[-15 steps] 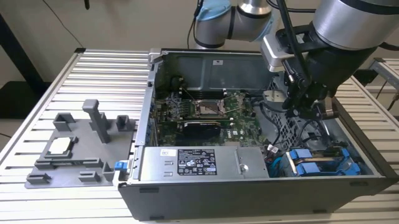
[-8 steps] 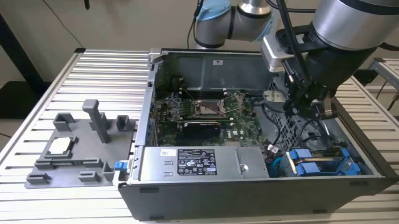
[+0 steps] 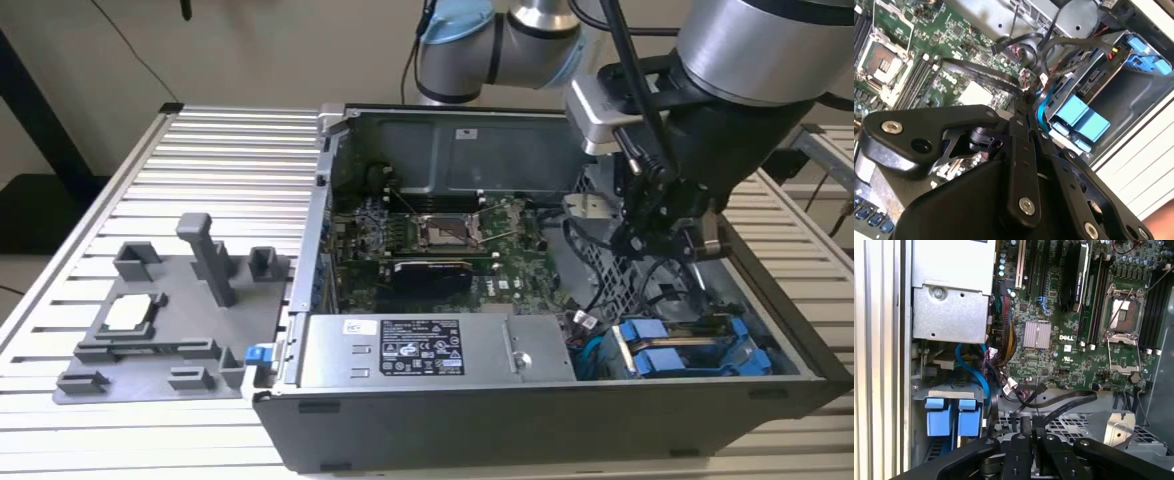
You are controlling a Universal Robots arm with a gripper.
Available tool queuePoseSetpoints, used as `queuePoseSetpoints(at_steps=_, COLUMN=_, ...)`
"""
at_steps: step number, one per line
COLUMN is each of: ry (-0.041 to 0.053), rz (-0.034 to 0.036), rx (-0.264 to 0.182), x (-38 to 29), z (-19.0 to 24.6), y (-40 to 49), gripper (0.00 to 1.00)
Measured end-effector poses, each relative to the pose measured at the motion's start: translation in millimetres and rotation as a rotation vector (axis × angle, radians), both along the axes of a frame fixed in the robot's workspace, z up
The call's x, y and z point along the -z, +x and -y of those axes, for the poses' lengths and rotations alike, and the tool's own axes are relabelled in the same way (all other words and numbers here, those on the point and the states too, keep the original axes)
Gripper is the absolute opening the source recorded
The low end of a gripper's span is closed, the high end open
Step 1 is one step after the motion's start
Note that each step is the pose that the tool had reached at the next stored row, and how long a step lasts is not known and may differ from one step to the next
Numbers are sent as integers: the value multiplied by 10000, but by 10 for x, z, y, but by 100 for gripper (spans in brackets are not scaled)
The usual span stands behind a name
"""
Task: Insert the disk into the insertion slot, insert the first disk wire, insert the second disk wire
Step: 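Insert the first disk wire, then insert the second disk wire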
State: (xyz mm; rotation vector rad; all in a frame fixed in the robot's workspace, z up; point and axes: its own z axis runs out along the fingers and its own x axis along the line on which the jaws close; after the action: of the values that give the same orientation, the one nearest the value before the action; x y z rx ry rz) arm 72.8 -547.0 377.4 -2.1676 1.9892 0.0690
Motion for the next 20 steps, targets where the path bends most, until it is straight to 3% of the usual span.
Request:
queuePoseSetpoints(at_steps=4, ry=4, rz=-1, rx=0, x=-64, z=-1, y=0, gripper=15)
queuePoseSetpoints(at_steps=7, ry=16, rz=17, rx=-16, x=-73, z=-1, y=0, gripper=23)
queuePoseSetpoints(at_steps=8, ry=32, rz=43, rx=-36, x=-70, z=0, y=-1, gripper=23)
queuePoseSetpoints(at_steps=9, ry=59, rz=90, rx=-73, x=-65, z=0, y=-4, gripper=29)
queuePoseSetpoints(at_steps=12, ry=145, rz=221, rx=-170, x=-49, z=0, y=-13, gripper=29)
queuePoseSetpoints(at_steps=15, ry=322, rz=354, rx=-221, x=-38, z=0, y=-26, gripper=29)
queuePoseSetpoints(at_steps=20, ry=427, rz=486, rx=-222, x=-28, z=-1, y=-70, gripper=29)
